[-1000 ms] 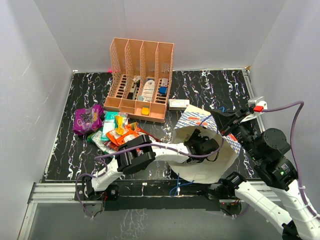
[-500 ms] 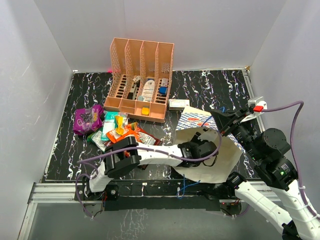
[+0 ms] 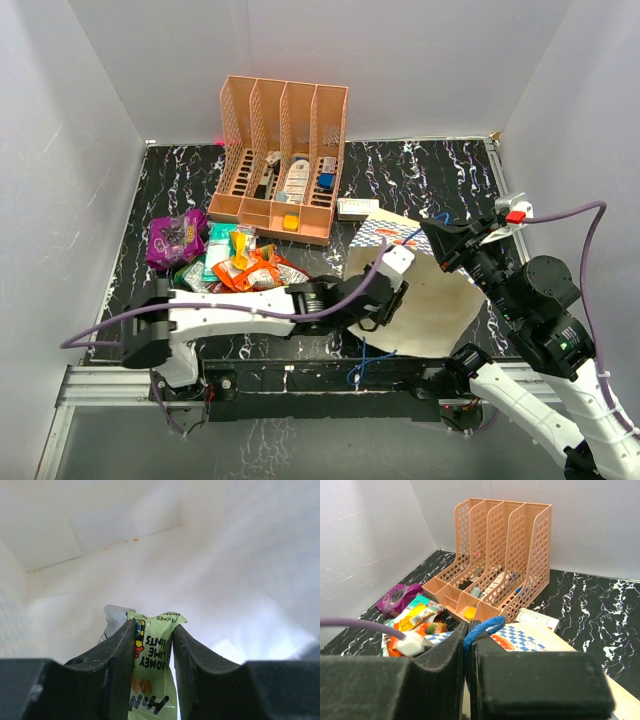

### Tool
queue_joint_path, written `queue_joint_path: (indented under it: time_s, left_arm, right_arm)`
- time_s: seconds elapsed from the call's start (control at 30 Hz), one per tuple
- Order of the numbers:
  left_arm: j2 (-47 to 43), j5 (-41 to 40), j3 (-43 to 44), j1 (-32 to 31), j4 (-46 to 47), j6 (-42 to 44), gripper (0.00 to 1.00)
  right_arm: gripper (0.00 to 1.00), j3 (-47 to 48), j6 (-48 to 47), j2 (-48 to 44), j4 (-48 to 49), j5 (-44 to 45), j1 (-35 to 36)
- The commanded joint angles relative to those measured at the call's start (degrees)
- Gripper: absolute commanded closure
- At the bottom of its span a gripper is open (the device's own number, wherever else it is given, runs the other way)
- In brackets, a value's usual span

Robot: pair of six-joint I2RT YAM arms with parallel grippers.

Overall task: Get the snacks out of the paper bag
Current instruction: Take out the snack from the paper bag, then place the snack at the center of the board.

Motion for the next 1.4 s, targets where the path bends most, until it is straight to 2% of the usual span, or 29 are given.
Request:
queue_joint_path:
  time_s: [0.0,0.13,0.2,0.37,0.47,0.6,0.73,0.77,0.83,0.93,1.07,1.2,1.37]
  left_arm:
    - [-11.61,14.11,-4.44,-0.10,3.30,3.10,1.00]
    - [-21.97,24.29,-7.58,-0.20,3.63,6.07,1.00]
    - [-26.32,26.71,-8.19,-0.28,2.78,6.73,1.00]
    - [-34.88,21.35,-6.40,-0.28,-4.00,8.58,1.00]
    - [-38.04,12.83,-2.16,-0.30,-11.90,10.82,1.00]
    - [-40.16,-6.66,3.24,-0.28,-20.58,11.31,1.00]
    - [-40.66,-31.49,2.85,-0.28,-26.25,11.70,1.00]
    - [-40.40,-36.04,2.47,-0.24,-28.18,10.38,1.00]
    - [-40.92,-40.13,0.06,0.13,-28.94,8.01,1.00]
    - [-43.47,-37.65,-4.77,2.55,-25.48,7.94,1.00]
    - [-45.05,-34.42,-8.82,10.28,-24.74,7.73,1.00]
    - [-40.97,-25.99,-8.52,21.35,-25.92,8.66,1.00]
    - [-34.11,-13.73,-10.13,39.47,-19.88,14.30,1.00]
  right_arm:
    - [0.93,1.44,-0.16,0.19,2.30,-0.02,0.14]
    - [0.93,1.09,-0.53,0.23,2.64,0.23,0.19]
    - [0.93,0.83,-0.67,0.38,2.82,0.30,0.23]
    - [0.93,0.52,-0.89,0.52,3.06,-0.06,0.21]
    - [0.93,0.32,-0.98,0.27,3.08,0.09,0.19]
    - [0.93,0.08,-1.12,-0.01,2.81,0.62,0.20]
    - [0.93,-0.37,-0.89,0.19,3.18,0.58,0.20]
    - [0.93,-0.46,-0.78,0.27,3.31,0.40,0.19]
    - [0.93,-0.51,-0.74,0.45,3.43,0.20,0.19]
    - [0.93,-0.54,-0.84,0.75,3.50,0.23,0.21]
    - [0.93,-0.47,-0.70,1.25,3.98,-0.48,0.21]
    - [0.93,-0.01,-0.27,1.67,3.87,-1.23,0.16]
    - [0.93,0.21,0.45,0.91,3.60,-1.37,0.21]
